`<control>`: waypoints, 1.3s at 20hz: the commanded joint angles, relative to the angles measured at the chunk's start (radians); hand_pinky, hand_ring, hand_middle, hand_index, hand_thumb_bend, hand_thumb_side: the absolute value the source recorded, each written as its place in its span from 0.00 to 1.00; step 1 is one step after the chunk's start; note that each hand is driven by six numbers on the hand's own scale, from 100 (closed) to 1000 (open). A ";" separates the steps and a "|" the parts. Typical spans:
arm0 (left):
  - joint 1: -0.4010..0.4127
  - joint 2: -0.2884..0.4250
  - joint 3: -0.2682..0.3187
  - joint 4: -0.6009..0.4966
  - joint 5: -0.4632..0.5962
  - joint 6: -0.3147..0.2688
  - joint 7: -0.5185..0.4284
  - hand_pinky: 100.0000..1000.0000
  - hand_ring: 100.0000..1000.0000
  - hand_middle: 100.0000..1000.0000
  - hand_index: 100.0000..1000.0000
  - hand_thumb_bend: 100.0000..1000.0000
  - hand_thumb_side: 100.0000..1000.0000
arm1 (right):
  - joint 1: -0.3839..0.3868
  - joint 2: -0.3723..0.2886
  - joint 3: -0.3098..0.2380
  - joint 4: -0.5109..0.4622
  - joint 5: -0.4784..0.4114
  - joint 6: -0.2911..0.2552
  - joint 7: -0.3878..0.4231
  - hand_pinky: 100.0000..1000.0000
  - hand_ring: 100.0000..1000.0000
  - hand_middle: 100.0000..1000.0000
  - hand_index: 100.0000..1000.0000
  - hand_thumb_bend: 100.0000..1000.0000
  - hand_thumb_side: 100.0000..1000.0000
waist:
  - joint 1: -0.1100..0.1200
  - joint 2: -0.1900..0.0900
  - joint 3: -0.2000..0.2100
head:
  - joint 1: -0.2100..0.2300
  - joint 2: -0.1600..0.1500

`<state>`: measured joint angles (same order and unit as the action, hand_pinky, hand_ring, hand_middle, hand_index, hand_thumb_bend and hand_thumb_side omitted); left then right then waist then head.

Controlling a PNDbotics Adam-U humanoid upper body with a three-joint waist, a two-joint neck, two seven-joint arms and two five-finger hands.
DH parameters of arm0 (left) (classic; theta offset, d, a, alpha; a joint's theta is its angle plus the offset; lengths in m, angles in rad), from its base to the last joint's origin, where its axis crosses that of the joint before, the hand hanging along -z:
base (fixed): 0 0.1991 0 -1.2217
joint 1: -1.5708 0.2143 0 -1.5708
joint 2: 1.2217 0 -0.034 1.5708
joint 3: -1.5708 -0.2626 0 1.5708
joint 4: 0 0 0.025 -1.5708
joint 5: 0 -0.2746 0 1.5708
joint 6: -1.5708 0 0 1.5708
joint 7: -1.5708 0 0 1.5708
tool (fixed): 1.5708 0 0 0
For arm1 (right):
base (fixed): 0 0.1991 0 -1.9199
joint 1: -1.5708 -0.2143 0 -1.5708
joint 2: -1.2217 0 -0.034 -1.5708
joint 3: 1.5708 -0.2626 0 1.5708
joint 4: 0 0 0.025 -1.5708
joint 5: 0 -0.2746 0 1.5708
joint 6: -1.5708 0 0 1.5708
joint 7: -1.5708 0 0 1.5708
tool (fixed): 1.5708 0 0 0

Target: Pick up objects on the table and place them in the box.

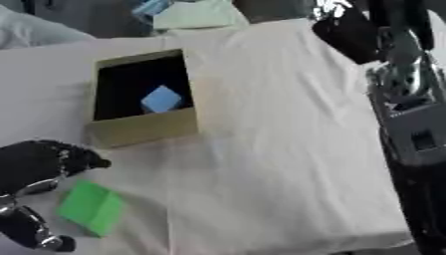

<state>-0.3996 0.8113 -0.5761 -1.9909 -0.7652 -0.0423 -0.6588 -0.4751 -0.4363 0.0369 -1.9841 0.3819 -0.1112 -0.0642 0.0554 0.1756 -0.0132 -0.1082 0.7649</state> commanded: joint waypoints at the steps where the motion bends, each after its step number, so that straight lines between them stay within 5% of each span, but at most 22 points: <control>1: -0.029 0.030 0.010 -0.009 0.051 -0.003 -0.050 0.75 0.83 0.83 0.98 0.74 0.40 | -0.012 -0.010 -0.008 -0.016 -0.002 0.001 0.000 0.80 0.69 0.45 0.80 0.00 0.69 | 0.000 -0.011 -0.002 | -0.003 0.005; 9: -0.066 0.006 0.021 -0.009 0.113 0.048 -0.141 0.67 0.80 0.78 0.93 0.68 0.37 | -0.006 -0.006 -0.008 -0.016 -0.003 0.003 -0.003 0.80 0.69 0.45 0.80 0.00 0.70 | 0.002 -0.009 -0.009 | -0.004 0.005; 14: -0.080 -0.011 0.032 -0.009 0.079 0.091 -0.139 0.60 0.76 0.74 0.89 0.59 0.28 | -0.006 -0.005 -0.007 -0.016 -0.003 0.003 -0.003 0.80 0.69 0.45 0.80 0.00 0.70 | 0.001 -0.007 -0.011 | -0.004 0.005; 26: -0.075 -0.039 0.012 -0.009 -0.020 0.121 -0.145 0.56 0.74 0.74 0.87 0.61 0.23 | -0.007 -0.001 -0.006 -0.016 -0.005 0.004 -0.002 0.80 0.69 0.45 0.80 0.00 0.70 | -0.001 -0.002 -0.017 | -0.002 0.005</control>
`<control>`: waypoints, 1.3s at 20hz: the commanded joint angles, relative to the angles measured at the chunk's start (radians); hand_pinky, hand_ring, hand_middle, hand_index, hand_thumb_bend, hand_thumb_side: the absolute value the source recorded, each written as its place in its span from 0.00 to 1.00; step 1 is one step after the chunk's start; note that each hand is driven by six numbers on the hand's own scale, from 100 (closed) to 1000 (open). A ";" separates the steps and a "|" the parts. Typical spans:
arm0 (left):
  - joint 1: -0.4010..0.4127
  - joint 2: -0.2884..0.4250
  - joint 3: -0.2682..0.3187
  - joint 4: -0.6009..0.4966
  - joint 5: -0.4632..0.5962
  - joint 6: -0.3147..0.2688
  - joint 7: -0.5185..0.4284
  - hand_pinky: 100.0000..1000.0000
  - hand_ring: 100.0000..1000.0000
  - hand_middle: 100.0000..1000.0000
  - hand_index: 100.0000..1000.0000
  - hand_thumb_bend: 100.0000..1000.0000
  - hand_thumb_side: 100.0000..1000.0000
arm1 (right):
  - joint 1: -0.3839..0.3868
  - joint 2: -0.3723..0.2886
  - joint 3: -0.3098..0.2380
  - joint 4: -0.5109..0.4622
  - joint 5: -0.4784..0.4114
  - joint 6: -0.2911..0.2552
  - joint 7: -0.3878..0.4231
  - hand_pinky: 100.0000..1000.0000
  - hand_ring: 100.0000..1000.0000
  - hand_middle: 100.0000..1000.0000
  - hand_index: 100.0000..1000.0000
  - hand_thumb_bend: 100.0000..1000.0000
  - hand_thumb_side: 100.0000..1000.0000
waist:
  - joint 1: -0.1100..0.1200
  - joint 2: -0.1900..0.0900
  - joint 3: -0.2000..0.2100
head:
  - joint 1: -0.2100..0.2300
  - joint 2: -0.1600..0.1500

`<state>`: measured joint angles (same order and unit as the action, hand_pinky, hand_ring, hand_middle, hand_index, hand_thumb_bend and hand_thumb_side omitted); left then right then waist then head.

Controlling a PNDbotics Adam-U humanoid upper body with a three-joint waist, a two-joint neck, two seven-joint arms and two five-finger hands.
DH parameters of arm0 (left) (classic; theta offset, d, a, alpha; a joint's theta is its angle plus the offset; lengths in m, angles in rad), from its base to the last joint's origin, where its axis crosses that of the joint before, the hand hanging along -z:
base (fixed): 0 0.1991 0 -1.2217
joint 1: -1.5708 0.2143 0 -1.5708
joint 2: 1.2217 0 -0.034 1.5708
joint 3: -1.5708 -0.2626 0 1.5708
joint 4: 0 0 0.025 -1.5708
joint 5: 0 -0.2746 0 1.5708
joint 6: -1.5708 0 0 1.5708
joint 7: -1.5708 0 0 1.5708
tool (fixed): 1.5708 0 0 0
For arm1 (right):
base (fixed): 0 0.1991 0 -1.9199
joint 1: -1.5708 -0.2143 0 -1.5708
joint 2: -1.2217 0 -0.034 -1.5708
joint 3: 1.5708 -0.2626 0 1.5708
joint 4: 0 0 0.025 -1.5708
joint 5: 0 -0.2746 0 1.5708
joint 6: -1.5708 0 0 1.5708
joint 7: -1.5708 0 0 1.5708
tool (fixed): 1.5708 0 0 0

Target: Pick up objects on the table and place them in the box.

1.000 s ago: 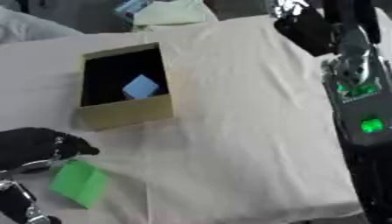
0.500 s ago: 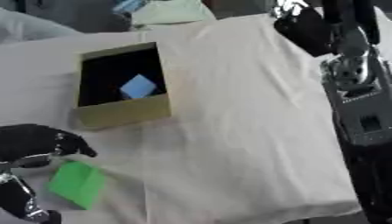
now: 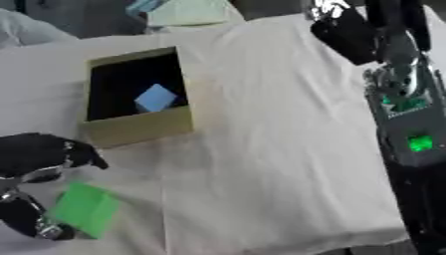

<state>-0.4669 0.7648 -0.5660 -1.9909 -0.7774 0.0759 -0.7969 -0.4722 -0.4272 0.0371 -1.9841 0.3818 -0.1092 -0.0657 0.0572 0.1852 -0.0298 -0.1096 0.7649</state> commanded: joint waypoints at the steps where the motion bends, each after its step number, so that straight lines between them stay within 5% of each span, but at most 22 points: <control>1: -0.006 0.006 -0.003 -0.009 -0.004 0.002 -0.011 0.54 0.73 0.73 0.87 0.61 0.23 | -0.010 -0.010 -0.007 -0.016 -0.005 0.002 -0.001 0.80 0.69 0.45 0.80 0.00 0.70 | -0.003 -0.011 -0.002 | 0.000 0.005; 9: 0.003 0.004 -0.017 -0.009 0.004 -0.003 -0.035 0.42 0.62 0.65 0.83 0.63 0.15 | -0.010 -0.007 -0.008 -0.016 -0.006 0.001 -0.003 0.80 0.69 0.45 0.80 0.00 0.70 | -0.005 -0.010 -0.004 | 0.000 0.005; 17: -0.006 -0.005 -0.013 -0.009 -0.055 0.026 0.030 0.19 0.45 0.47 0.67 0.54 0.09 | -0.009 -0.004 -0.010 -0.016 -0.006 0.001 -0.005 0.80 0.69 0.45 0.80 0.00 0.69 | -0.006 -0.010 -0.002 | 0.000 0.005; 26: 0.001 -0.024 -0.021 -0.009 -0.188 0.028 0.121 0.11 0.40 0.43 0.58 0.57 0.00 | -0.009 -0.001 -0.013 -0.016 -0.006 -0.001 -0.008 0.80 0.69 0.45 0.80 0.00 0.69 | -0.007 -0.010 -0.004 | 0.002 0.005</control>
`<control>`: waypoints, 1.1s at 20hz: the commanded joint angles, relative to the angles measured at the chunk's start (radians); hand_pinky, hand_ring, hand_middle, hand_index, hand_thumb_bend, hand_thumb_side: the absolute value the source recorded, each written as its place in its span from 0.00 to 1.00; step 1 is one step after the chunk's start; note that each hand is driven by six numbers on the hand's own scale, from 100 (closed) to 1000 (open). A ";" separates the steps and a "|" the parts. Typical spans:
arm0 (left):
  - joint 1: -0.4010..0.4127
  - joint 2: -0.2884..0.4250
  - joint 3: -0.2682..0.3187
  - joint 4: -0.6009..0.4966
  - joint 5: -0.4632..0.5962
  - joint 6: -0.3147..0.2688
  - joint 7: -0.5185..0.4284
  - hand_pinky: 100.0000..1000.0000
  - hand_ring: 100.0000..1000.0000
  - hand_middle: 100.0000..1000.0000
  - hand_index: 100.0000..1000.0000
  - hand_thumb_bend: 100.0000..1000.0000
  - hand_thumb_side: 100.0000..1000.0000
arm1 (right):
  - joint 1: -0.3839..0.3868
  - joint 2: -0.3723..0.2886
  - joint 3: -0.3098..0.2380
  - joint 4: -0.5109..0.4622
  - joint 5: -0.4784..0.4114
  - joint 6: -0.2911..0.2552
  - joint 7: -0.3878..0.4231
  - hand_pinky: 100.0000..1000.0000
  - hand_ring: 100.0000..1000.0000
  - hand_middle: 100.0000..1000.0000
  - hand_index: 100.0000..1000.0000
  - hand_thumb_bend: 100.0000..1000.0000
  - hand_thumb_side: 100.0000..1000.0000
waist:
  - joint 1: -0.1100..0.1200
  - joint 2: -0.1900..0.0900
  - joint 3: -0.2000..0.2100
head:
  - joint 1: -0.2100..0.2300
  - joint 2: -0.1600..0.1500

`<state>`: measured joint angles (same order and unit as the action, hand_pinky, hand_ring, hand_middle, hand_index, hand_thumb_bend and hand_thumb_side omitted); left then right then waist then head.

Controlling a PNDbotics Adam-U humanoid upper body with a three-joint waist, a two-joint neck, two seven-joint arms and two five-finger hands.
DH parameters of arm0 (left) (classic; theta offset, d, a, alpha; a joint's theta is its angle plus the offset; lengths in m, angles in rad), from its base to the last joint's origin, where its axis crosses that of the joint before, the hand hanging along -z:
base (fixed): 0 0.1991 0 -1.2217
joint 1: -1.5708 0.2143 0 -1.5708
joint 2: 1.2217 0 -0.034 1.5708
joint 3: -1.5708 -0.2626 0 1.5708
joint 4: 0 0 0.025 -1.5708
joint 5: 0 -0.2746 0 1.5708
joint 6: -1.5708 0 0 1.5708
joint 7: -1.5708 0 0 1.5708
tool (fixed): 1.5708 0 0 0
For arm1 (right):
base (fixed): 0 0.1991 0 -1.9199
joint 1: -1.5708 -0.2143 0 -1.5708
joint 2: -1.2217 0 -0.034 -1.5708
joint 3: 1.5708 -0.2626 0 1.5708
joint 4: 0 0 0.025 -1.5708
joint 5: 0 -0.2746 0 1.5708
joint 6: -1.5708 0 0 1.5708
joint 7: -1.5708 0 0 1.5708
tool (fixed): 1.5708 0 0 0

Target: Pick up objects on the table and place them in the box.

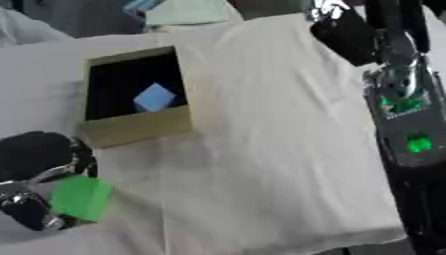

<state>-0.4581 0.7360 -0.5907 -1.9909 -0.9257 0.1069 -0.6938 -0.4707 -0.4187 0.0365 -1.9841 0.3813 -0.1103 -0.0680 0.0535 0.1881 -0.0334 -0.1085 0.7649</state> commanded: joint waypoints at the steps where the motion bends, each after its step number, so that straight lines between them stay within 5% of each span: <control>1: -0.004 0.000 0.002 -0.009 -0.060 -0.006 0.023 0.09 0.39 0.42 0.57 0.57 0.00 | -0.011 -0.010 -0.012 -0.016 -0.005 0.000 -0.005 0.80 0.69 0.45 0.80 0.00 0.69 | -0.004 -0.013 0.000 | 0.000 0.005; 4: 0.003 -0.011 0.003 -0.009 -0.108 -0.013 0.044 0.00 0.33 0.38 0.53 0.53 0.00 | -0.010 -0.009 -0.013 -0.016 -0.006 0.001 -0.006 0.80 0.69 0.45 0.80 0.00 0.69 | -0.005 -0.012 -0.001 | -0.001 0.005; 9: -0.007 -0.012 0.027 -0.009 -0.116 -0.002 0.072 0.00 0.30 0.34 0.49 0.46 0.00 | -0.007 -0.011 -0.015 -0.016 -0.005 0.002 -0.008 0.80 0.69 0.45 0.80 0.00 0.69 | -0.005 -0.012 0.000 | -0.006 0.005; 22: -0.149 0.125 0.236 -0.009 0.322 0.051 0.082 0.00 0.23 0.27 0.45 0.25 0.00 | -0.015 -0.024 -0.016 -0.016 0.004 0.000 -0.006 0.80 0.69 0.45 0.80 0.00 0.69 | 0.003 -0.021 0.006 | -0.014 0.005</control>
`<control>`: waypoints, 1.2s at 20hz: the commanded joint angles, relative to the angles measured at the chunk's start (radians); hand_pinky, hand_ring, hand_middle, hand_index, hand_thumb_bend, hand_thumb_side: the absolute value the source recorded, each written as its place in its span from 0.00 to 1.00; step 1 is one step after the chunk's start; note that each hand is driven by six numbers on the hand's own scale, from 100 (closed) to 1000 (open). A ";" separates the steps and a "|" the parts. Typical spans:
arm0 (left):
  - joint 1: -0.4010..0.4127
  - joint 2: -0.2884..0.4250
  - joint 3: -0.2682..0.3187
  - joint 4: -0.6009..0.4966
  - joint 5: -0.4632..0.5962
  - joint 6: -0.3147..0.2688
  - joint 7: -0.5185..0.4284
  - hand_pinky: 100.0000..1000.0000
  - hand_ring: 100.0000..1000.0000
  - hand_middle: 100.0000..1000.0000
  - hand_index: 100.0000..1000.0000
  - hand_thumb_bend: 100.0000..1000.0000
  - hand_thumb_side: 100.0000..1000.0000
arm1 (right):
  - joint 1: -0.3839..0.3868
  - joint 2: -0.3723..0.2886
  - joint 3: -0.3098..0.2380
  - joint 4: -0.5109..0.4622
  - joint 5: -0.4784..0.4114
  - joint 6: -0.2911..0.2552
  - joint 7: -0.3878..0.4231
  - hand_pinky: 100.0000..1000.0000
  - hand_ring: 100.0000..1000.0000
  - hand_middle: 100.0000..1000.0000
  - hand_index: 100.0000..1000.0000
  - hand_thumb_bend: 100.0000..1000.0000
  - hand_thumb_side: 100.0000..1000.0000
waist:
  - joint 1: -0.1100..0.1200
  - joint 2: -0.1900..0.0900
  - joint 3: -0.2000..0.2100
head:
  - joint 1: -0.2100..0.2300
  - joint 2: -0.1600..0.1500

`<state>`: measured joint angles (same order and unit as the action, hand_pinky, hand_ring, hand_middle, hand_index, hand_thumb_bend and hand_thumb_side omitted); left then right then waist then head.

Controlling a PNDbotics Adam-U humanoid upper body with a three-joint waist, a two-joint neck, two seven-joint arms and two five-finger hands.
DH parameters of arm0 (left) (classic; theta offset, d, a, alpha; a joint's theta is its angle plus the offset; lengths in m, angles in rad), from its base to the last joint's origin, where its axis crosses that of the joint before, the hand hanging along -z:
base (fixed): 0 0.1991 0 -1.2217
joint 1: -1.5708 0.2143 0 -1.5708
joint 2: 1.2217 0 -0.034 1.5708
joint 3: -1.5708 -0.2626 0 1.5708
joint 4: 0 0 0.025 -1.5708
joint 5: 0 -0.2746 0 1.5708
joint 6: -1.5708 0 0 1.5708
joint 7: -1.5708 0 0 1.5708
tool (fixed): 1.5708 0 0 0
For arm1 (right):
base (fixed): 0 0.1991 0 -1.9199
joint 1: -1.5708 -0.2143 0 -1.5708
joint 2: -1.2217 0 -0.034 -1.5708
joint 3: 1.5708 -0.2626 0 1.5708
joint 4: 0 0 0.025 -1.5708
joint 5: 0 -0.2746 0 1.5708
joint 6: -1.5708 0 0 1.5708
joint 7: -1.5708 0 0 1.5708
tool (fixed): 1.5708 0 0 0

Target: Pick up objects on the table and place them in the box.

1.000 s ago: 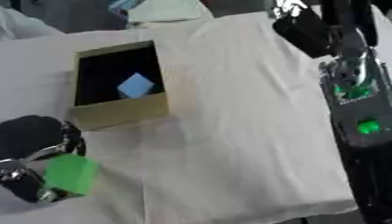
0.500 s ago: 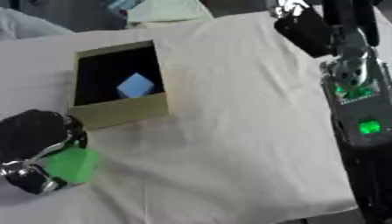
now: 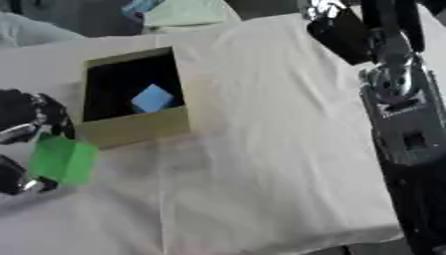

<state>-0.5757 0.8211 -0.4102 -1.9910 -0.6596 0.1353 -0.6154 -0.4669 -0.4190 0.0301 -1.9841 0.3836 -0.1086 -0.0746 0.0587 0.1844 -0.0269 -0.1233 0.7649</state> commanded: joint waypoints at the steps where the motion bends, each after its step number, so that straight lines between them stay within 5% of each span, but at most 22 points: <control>1: -0.046 0.042 0.068 -0.009 0.080 0.037 -0.001 0.00 0.23 0.26 0.45 0.20 0.00 | -0.023 -0.025 -0.008 -0.016 0.001 -0.003 0.003 0.81 0.69 0.45 0.80 0.00 0.69 | -0.003 -0.017 -0.001 | 0.003 0.005; 7: -0.165 0.028 0.128 -0.009 0.173 0.095 -0.010 0.00 0.20 0.22 0.42 0.13 0.00 | -0.050 -0.038 -0.001 -0.016 -0.002 -0.009 0.016 0.81 0.69 0.46 0.80 0.00 0.69 | -0.004 -0.005 -0.010 | 0.041 0.005; 13: -0.296 -0.036 0.139 0.025 0.145 0.133 -0.039 0.00 0.23 0.24 0.44 0.09 0.00 | -0.071 -0.040 0.003 -0.016 -0.005 -0.013 0.023 0.81 0.70 0.45 0.80 0.00 0.69 | -0.007 0.012 -0.021 | 0.077 0.005; 24: -0.479 -0.198 0.107 0.374 -0.027 0.032 0.030 0.00 0.26 0.27 0.49 0.07 0.00 | -0.105 -0.041 0.007 -0.016 -0.009 -0.020 0.027 0.81 0.70 0.45 0.80 0.00 0.69 | -0.012 0.044 -0.044 | 0.121 0.005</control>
<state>-1.0290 0.6263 -0.3102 -1.6424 -0.6669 0.1815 -0.6032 -0.5553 -0.4372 0.0383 -1.9841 0.3809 -0.1252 -0.0498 0.0515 0.2453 -0.0710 -0.0103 0.7649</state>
